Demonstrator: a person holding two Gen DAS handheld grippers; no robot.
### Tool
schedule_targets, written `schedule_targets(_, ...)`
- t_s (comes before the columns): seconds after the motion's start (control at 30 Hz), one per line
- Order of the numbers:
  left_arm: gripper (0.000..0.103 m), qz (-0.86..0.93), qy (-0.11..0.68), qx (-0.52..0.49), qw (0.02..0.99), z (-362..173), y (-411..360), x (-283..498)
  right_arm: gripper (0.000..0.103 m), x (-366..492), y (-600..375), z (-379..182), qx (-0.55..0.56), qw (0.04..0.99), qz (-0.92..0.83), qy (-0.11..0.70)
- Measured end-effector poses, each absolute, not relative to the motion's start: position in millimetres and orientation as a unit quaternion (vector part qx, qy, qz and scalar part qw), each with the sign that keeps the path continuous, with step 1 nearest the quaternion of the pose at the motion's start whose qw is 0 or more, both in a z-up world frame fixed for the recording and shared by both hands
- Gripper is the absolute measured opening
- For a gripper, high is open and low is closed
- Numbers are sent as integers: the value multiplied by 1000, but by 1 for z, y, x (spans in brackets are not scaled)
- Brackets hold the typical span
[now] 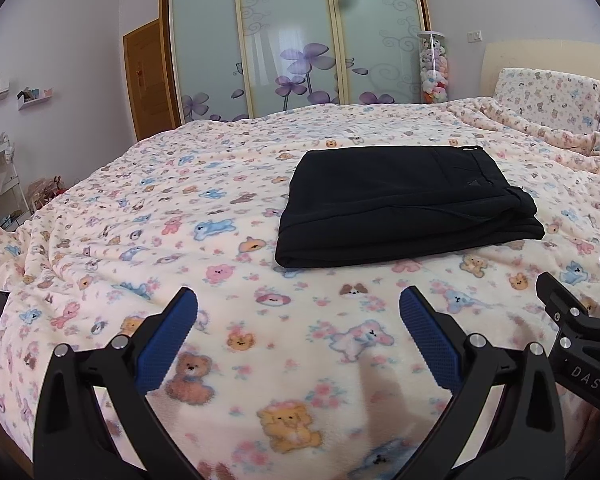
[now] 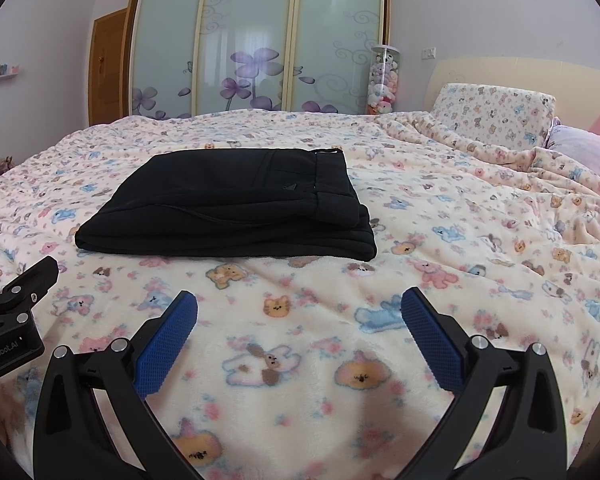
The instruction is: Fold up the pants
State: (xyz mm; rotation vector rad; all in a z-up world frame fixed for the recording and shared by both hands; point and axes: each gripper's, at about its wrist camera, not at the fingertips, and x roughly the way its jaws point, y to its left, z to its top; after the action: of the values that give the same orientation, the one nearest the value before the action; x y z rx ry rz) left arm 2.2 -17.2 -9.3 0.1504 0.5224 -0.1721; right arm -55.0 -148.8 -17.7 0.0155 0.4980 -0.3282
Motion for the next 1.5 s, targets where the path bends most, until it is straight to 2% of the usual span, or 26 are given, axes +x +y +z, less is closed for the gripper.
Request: schedule_targets(1.5, 101, -101, 268, 84, 955, -11, -22, 3, 102, -58, -156, -22, 11, 955, -161, 248)
